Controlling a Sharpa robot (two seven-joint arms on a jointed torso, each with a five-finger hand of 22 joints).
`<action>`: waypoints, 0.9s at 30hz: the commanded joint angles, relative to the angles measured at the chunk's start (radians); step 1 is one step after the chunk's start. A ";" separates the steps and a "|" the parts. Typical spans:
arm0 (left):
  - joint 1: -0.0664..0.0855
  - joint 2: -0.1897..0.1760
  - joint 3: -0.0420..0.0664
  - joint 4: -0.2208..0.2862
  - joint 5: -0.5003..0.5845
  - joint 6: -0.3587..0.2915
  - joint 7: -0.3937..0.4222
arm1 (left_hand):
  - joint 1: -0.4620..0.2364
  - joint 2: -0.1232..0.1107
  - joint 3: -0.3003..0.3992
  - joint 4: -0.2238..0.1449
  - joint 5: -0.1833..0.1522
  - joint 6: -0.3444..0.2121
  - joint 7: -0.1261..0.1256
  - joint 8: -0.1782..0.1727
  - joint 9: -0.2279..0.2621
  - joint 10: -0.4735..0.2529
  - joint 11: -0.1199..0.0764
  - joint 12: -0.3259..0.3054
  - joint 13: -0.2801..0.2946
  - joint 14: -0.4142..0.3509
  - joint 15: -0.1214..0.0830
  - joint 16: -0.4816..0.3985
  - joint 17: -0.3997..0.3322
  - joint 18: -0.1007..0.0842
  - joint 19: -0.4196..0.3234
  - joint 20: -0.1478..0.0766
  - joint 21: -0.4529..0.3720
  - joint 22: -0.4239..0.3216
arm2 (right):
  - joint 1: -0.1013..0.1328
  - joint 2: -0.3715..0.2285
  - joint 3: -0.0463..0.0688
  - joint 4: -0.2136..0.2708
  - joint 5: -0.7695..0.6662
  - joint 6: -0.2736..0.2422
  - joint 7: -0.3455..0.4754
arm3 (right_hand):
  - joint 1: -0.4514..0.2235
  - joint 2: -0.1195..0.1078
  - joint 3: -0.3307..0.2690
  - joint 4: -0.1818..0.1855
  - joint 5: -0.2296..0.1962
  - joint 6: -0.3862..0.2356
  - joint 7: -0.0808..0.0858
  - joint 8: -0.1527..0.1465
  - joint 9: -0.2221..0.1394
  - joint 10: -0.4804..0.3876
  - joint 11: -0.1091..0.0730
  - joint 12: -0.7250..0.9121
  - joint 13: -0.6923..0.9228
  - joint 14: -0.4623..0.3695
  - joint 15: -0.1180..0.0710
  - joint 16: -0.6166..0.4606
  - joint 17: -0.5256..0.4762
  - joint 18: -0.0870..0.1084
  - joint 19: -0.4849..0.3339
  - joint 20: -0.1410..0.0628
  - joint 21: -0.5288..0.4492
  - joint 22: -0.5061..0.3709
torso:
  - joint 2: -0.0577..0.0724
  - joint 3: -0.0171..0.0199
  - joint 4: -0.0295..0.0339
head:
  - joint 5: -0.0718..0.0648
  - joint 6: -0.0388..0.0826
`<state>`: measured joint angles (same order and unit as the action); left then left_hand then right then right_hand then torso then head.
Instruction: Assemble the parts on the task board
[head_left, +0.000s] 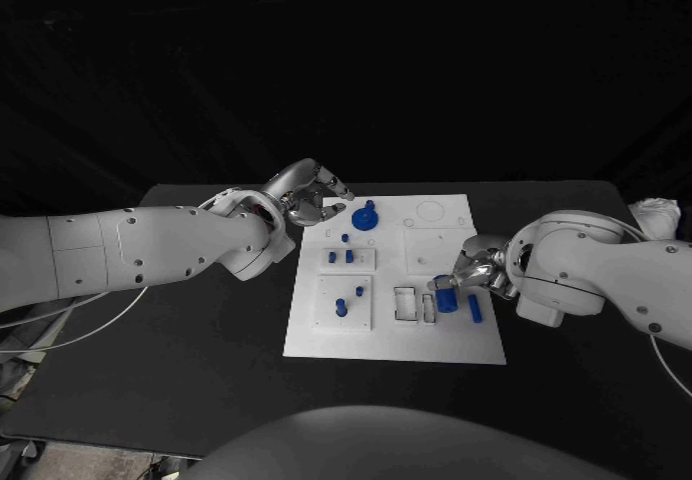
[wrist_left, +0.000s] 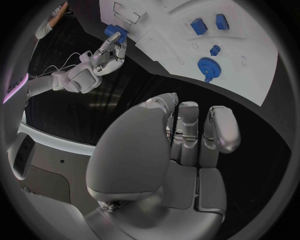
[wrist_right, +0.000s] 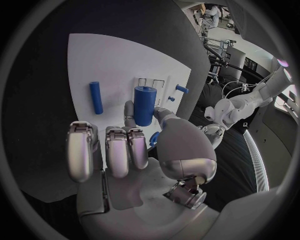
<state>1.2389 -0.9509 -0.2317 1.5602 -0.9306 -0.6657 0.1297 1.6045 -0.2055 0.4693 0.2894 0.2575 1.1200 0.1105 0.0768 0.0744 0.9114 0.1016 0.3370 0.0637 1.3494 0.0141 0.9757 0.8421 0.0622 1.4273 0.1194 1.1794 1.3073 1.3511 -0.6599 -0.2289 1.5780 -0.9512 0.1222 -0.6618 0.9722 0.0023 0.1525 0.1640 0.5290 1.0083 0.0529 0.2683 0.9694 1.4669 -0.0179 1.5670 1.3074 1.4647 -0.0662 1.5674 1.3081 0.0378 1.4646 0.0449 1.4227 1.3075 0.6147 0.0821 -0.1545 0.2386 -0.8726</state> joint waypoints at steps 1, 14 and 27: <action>0.000 0.001 0.001 0.002 0.004 0.007 0.003 | -0.007 -0.001 0.005 0.002 0.006 -0.002 0.007 -0.004 0.001 0.005 -0.001 0.006 0.001 -0.008 0.000 0.001 0.000 0.016 -0.007 -0.003 -0.004 0.161 | 0.003 0.005 0.000 0.006 0.066 -0.021 0.010 | 0.015 0.011 0.036 -0.030 0.006 0.011 -0.017 0.006 0.001 0.104 -0.008 0.004 0.263 0.106 -0.007 0.003 0.263 0.009 -0.004 -0.004 -0.012 0.202 | 0.000 0.0003 0.0002 | 0.001 0.000; -0.001 0.008 0.001 -0.004 0.004 0.011 0.000 | -0.007 -0.001 0.005 0.002 0.006 -0.002 0.007 -0.004 0.001 0.005 -0.001 0.006 0.001 -0.008 0.000 0.001 0.000 0.016 -0.007 -0.003 -0.004 0.161 | 0.006 0.073 0.000 -0.039 0.111 0.005 0.009 | 0.004 0.004 0.058 -0.031 -0.024 -0.002 -0.012 0.000 0.019 0.104 -0.004 0.004 0.263 0.106 -0.004 0.003 0.263 0.017 -0.029 -0.002 -0.045 0.190 | 0.001 0.0001 0.0001 | -0.001 0.000; -0.001 0.007 0.001 -0.002 0.004 0.013 -0.001 | -0.007 -0.001 0.007 0.001 0.007 -0.002 0.006 -0.004 0.001 0.004 0.000 0.007 0.001 -0.008 0.001 0.002 0.001 0.016 -0.008 -0.002 -0.005 0.161 | -0.016 0.142 0.000 -0.100 0.117 0.038 0.004 | -0.012 0.001 0.070 -0.030 -0.064 -0.009 -0.008 -0.005 0.033 0.104 0.000 0.004 0.263 0.106 0.000 0.003 0.263 0.024 -0.050 0.002 -0.074 0.181 | 0.001 0.0003 0.0007 | 0.006 0.000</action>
<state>1.2373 -0.9450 -0.2317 1.5556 -0.9306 -0.6633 0.1272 1.6048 -0.2052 0.4693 0.2894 0.2612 1.1200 0.1105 0.0768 0.0743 0.9114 0.1016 0.3370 0.0637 1.3494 0.0141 0.9757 0.8421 0.0624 1.4274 0.1194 1.1794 1.3073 1.3369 -0.5210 -0.2287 1.4799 -0.8400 0.1280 -0.6605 0.9663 0.0080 0.1709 0.1791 0.4697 1.0040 0.0497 0.2704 1.0008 1.4669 -0.0179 1.5670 1.3073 1.4647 -0.0662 1.5674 1.3078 0.0534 1.4215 0.0483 1.3525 1.3075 0.6153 0.0823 -0.1538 0.2423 -0.8726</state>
